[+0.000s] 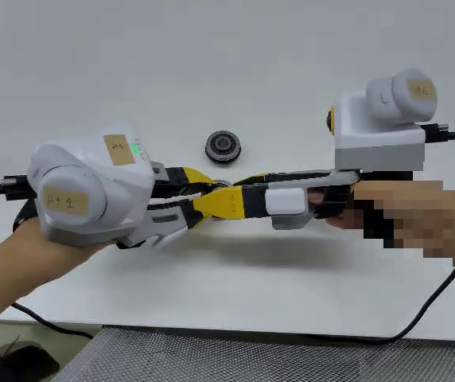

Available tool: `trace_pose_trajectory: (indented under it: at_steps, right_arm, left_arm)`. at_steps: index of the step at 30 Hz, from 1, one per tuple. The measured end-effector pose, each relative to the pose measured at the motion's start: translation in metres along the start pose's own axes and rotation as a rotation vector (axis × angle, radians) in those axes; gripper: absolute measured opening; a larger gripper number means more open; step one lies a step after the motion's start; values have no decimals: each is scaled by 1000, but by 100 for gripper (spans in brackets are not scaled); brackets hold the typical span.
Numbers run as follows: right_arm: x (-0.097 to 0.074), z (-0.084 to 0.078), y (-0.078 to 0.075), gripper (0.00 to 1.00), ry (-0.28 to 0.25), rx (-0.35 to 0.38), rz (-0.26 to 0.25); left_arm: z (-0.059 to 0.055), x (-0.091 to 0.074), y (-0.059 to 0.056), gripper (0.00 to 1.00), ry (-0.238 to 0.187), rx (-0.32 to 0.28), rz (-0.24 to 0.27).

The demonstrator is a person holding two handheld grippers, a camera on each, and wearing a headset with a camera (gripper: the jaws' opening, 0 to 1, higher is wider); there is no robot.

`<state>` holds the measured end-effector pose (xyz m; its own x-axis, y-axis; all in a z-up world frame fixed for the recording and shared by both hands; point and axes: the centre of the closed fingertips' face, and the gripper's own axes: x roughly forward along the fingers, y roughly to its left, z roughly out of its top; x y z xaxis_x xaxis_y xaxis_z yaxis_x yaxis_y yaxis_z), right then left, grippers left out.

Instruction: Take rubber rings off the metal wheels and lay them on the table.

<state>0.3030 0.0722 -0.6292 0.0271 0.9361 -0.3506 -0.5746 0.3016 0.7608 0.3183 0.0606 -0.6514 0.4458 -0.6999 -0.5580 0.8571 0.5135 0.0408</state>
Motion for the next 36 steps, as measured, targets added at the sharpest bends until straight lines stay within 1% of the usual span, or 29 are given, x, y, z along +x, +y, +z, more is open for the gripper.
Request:
trace_pose_trajectory:
  at_steps: [12,16,18,21,22,24,27,30,33,36]
  right_arm:
    - [-2,-6,1,61,33,1,-4]
    - [-5,-9,1,60,26,21,6]
    - [-6,-10,1,59,16,37,16]
    - [-7,-7,1,58,-27,91,36]
    - [-8,-6,0,57,-49,128,44]
    - [-11,-6,-2,55,-67,152,50]
    - [-12,-7,-1,53,-70,142,49]
    - [-11,-8,-1,54,-62,118,34]
    - [-10,-9,1,53,-55,120,47]
    - [-9,-10,-2,55,-50,97,24]
  left_arm:
    - [0,0,-1,12,1,1,-1]
    - [1,0,-1,12,2,1,-1]
    - [1,0,-1,12,2,1,-1]
    - [1,0,-1,12,3,1,-1]
    - [1,0,-1,12,4,1,-1]
    - [1,0,-1,12,4,1,-1]
    - [1,0,-1,12,4,1,-1]
    - [1,0,-1,12,4,1,-1]
    - [1,0,-1,12,5,0,-1]
    - [0,0,-1,12,6,1,-1]
